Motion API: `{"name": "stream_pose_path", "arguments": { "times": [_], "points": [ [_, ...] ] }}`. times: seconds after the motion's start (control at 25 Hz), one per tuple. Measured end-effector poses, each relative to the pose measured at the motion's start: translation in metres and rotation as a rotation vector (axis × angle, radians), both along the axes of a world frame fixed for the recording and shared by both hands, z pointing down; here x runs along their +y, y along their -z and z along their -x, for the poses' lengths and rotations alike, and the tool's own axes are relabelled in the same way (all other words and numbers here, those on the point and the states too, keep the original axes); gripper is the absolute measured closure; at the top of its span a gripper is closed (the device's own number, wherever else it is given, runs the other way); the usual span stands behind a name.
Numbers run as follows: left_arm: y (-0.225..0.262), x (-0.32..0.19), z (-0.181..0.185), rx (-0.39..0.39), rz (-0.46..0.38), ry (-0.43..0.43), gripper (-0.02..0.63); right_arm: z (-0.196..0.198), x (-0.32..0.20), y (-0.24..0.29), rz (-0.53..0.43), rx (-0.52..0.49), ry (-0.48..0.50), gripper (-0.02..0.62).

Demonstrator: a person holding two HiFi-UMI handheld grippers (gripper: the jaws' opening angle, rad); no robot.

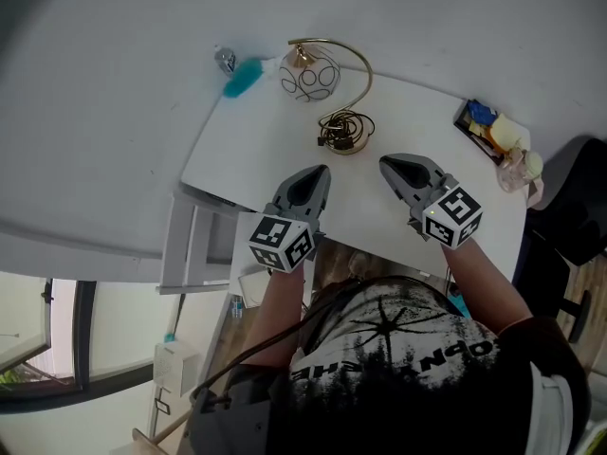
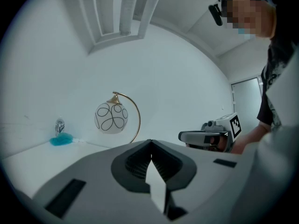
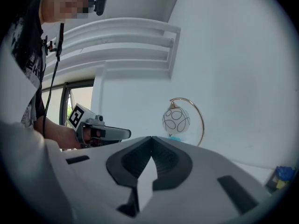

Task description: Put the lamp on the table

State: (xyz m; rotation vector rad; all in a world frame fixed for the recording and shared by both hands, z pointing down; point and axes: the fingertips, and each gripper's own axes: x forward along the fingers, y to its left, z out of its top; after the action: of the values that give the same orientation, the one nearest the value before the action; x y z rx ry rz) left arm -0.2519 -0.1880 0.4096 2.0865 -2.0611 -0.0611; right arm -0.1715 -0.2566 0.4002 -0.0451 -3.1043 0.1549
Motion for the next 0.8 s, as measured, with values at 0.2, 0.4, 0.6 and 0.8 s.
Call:
{"name": "stream_pose_path", "arguments": {
  "times": [0.2, 0.4, 0.6, 0.8],
  "points": [
    [-0.002, 0.002, -0.003, 0.005, 0.000, -0.002, 0.591, 0.002, 0.003, -0.002, -0.013, 0.012, -0.002, 0.577],
    [-0.006, 0.003, -0.005, 0.013, 0.010, 0.001, 0.591, -0.001, 0.006, -0.003, -0.014, 0.016, 0.000, 0.577],
    [-0.011, 0.005, -0.006, 0.018, 0.017, 0.009, 0.591, -0.004, 0.008, -0.007, -0.020, 0.023, -0.001, 0.577],
    [-0.014, 0.006, -0.007, 0.025, 0.024, 0.009, 0.591, -0.005, 0.010, -0.008, -0.025, 0.030, 0.005, 0.577]
  ]
}}
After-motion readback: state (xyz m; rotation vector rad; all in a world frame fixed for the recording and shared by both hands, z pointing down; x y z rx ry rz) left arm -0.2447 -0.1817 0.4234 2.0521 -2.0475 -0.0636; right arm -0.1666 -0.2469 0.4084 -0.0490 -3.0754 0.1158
